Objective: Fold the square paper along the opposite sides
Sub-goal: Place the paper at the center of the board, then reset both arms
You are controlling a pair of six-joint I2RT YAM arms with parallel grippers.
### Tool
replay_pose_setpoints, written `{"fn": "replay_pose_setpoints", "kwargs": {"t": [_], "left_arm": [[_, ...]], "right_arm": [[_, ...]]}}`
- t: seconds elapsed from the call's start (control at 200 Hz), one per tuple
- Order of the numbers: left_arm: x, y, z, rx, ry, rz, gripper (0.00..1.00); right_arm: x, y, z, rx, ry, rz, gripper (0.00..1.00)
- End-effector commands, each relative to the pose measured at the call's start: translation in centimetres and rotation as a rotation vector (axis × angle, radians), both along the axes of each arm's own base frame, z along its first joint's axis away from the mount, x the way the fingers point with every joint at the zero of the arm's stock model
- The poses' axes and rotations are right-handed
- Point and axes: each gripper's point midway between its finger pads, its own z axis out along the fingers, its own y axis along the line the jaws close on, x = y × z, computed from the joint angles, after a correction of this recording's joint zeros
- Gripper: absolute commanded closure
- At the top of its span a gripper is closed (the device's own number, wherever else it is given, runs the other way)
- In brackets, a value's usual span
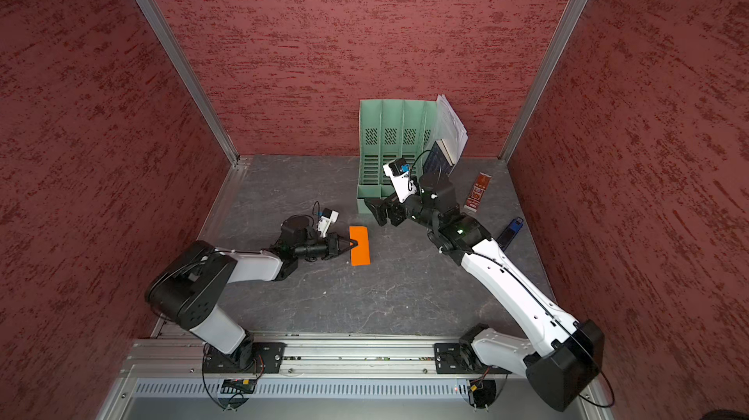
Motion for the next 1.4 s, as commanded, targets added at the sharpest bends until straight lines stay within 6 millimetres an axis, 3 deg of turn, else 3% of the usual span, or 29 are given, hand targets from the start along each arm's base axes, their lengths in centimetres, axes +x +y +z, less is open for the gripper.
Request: {"fn": "replay_pose_setpoints", "kwargs": {"t": [0.0,0.18,0.21,0.25,0.301,0.356,0.371,0.566,0.676,0.952,1.062,1.177,1.212,1.302,1.342,1.392], "left_arm": [[0.1,-0.8,-0.5,-0.105,0.019,-0.006,1.00],[-0.5,-0.3,-4.8,-0.113,0.137,0.033,1.00],[-0.6,-0.2,-5.2,-0.107,0.143,0.039,0.95],[-0.7,0.0,-5.5,-0.098,0.150,0.048,0.79],[-0.8,0.2,-5.7,-0.082,0.148,0.059,0.51],[-0.7,0.4,-5.8,-0.048,0.147,0.067,0.05],[-0.8,0.5,-5.9,-0.034,0.148,0.069,0.00],[-1.1,2.0,-6.8,0.254,0.138,0.086,0.00],[-1.4,4.4,-7.4,0.494,0.142,0.113,0.00],[-2.0,10.9,-6.0,0.957,0.181,0.233,0.00],[-1.3,11.9,-4.0,1.120,0.083,0.293,0.00],[1.0,12.9,1.3,1.206,-0.163,0.437,0.00],[1.8,13.4,3.7,1.196,-0.252,0.490,0.00],[3.5,16.7,10.2,1.192,-0.479,0.696,0.00],[4.0,18.7,12.9,1.165,-0.567,0.806,0.00],[4.3,21.9,14.7,1.125,-0.632,0.937,0.00]], "right_arm": [[0.1,-2.0,1.1,0.065,-0.017,-0.121,0.02],[-0.6,-2.8,-1.2,0.041,0.025,-0.145,0.02],[-0.7,-2.9,-1.3,0.039,0.027,-0.147,0.02],[-0.7,-2.9,-1.5,0.036,0.030,-0.145,0.02],[-0.6,-2.8,-1.6,0.032,0.031,-0.144,0.02],[-0.6,-2.6,-1.9,0.028,0.036,-0.136,0.02],[-0.6,-2.6,-1.9,0.028,0.037,-0.133,0.02],[-0.2,-2.0,-2.2,0.024,0.047,-0.114,0.01],[-0.1,-1.9,-2.3,0.021,0.043,-0.112,0.02],[0.1,-2.1,-3.2,-0.010,0.043,-0.119,0.02],[0.7,-3.2,-3.6,-0.047,0.018,-0.180,0.02],[2.0,-6.6,-3.6,-0.128,-0.067,-0.332,0.01],[2.5,-8.2,-3.7,-0.154,-0.092,-0.397,0.01],[4.3,-13.7,-4.4,-0.186,-0.126,-0.613,0.02],[4.8,-16.5,-4.8,-0.172,-0.139,-0.714,0.01],[5.2,-19.4,-5.4,-0.138,-0.175,-0.819,0.02]]}}
